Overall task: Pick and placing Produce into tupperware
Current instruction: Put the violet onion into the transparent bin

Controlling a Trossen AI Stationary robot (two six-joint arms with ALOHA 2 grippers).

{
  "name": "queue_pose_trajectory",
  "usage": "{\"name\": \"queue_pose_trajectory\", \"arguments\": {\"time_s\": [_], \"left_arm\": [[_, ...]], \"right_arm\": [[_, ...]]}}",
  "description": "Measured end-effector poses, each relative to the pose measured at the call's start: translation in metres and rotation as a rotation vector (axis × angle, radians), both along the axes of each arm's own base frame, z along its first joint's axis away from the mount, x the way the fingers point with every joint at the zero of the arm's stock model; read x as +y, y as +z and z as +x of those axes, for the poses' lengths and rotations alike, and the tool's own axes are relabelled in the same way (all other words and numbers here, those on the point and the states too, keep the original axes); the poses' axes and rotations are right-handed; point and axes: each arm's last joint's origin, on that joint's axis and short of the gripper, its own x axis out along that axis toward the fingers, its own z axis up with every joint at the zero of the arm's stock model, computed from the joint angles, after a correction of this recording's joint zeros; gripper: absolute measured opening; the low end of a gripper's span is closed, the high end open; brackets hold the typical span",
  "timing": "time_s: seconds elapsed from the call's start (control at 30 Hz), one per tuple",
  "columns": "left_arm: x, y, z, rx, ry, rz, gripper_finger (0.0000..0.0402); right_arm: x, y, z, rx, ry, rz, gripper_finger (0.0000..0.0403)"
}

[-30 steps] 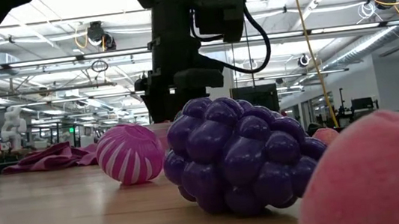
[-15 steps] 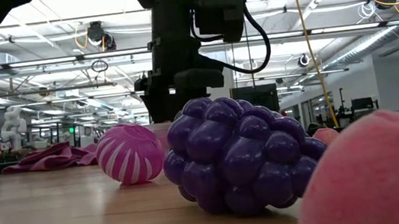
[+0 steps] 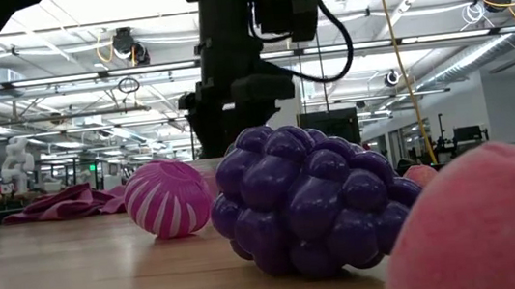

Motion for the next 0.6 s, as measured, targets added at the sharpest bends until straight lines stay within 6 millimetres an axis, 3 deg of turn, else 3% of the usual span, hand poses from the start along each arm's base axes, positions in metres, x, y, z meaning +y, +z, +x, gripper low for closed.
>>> {"name": "queue_pose_trajectory", "arguments": {"time_s": [0.17,0.33,0.53,0.6], "left_arm": [[0.000,0.025,-0.001,0.028,-0.002,0.001,0.0315],[-0.004,0.067,-0.008,0.060,0.018,-0.004,0.0315],[-0.041,0.117,-0.023,-0.098,-0.004,-0.095,0.0315],[-0.059,0.122,-0.029,-0.121,0.014,-0.103,0.0315]], "right_arm": [[0.000,0.000,0.000,0.000,0.000,0.000,0.0148],[0.000,0.000,0.000,0.000,0.001,0.000,0.0149],[0.000,0.000,-0.001,0.013,0.001,-0.016,0.0148],[0.000,0.001,-0.002,0.015,0.001,-0.019,0.0148]]}}
